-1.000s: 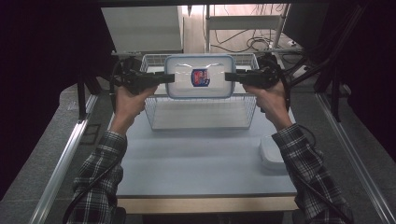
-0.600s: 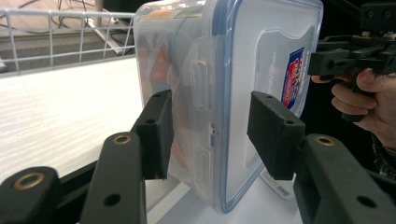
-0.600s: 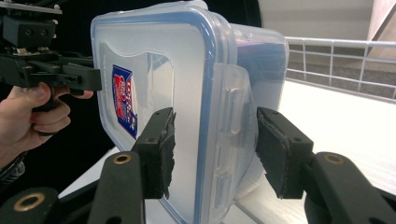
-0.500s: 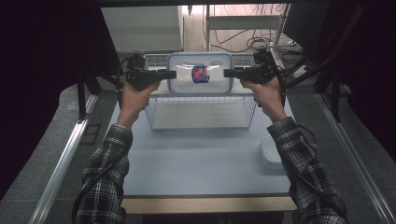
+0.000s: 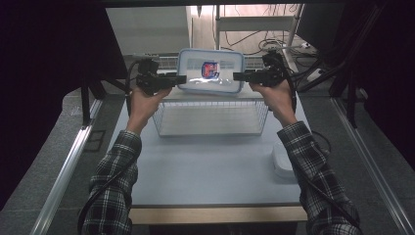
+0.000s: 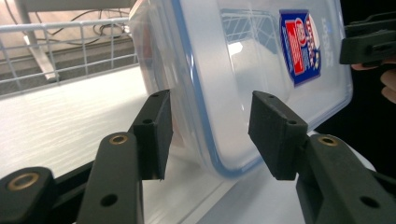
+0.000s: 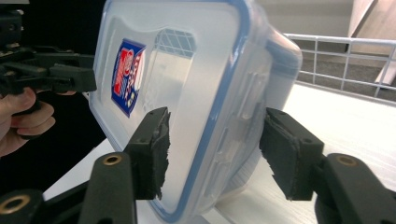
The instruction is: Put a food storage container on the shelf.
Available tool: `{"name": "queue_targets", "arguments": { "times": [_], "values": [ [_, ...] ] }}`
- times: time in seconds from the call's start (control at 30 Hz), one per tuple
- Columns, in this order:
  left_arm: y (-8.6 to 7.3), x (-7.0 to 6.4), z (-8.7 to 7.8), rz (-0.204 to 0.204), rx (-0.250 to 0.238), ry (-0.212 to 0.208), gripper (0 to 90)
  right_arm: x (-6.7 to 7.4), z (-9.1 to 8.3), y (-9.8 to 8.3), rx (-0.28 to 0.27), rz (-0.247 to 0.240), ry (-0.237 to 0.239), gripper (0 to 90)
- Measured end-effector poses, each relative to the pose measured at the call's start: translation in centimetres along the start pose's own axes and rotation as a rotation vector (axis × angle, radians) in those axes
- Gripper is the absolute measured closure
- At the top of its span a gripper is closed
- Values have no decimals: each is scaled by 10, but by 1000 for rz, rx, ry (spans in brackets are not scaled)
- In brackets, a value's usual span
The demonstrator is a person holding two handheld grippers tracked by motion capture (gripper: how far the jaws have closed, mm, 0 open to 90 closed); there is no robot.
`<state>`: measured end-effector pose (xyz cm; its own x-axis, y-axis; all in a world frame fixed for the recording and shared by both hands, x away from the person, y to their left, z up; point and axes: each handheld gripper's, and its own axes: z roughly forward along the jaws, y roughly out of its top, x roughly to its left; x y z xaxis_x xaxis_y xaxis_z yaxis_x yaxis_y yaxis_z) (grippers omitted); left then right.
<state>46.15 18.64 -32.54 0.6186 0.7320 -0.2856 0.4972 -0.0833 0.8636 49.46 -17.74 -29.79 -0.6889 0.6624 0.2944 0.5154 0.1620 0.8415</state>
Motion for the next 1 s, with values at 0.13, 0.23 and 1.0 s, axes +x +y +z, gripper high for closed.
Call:
{"name": "queue_targets", "arguments": {
  "times": [0.13,0.23,1.0],
  "values": [
    [-2,2,3,-22,17,-10,497,-2,2,1,9,15,-5,390],
    [-3,4,4,-41,3,-21,492,-4,4,1,11,26,-8,378],
    [6,3,7,-56,-39,48,437,4,8,4,0,-32,-135,506]
  ]
}}
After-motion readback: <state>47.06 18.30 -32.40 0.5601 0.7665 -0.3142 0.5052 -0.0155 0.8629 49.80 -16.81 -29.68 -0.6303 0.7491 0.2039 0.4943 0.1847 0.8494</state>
